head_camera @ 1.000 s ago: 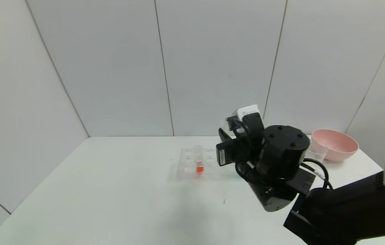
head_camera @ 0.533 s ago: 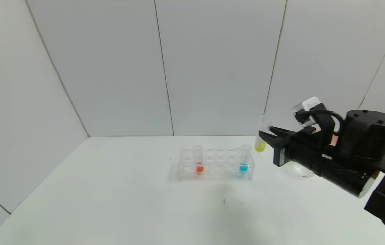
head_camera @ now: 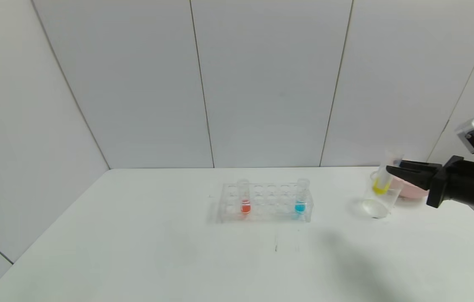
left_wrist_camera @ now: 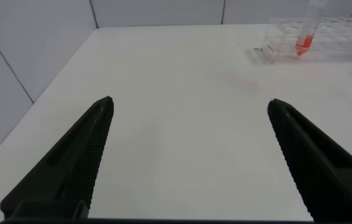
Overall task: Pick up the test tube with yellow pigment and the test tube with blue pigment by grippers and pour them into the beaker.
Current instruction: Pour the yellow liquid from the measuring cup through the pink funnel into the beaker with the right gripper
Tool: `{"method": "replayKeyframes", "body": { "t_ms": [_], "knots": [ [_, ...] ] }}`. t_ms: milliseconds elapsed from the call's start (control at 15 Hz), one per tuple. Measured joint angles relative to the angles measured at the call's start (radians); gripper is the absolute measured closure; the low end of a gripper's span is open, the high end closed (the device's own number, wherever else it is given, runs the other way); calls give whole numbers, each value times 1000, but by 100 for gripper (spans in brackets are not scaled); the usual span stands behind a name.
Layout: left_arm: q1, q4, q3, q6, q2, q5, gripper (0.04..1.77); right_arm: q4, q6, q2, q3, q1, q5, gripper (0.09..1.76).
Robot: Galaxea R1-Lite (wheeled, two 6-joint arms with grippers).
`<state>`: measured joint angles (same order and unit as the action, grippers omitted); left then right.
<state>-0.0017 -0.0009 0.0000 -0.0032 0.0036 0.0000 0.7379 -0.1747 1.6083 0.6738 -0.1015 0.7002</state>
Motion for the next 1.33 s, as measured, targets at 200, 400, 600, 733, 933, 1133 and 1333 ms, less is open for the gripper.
{"method": "replayKeyframes", "body": {
  "t_ms": [200, 400, 600, 733, 933, 1133, 1333],
  "knots": [
    [0, 0, 0, 0, 0, 0, 5, -139, -100, 31, 100, -186, 147, 138],
    [0, 0, 0, 0, 0, 0, 5, -291, -152, 96, 249, -288, 213, 138],
    [0, 0, 0, 0, 0, 0, 5, -477, -278, 169, 416, -342, 232, 138],
    [0, 0, 0, 0, 0, 0, 5, -656, -392, 213, 526, -359, 234, 138],
    [0, 0, 0, 0, 0, 0, 5, -886, -512, 271, 690, -364, 223, 138],
    [0, 0, 0, 0, 0, 0, 5, -990, -569, 346, 837, -347, 160, 138],
    [0, 0, 0, 0, 0, 0, 5, -1140, -646, 406, 961, -321, 104, 138]
  ]
}}
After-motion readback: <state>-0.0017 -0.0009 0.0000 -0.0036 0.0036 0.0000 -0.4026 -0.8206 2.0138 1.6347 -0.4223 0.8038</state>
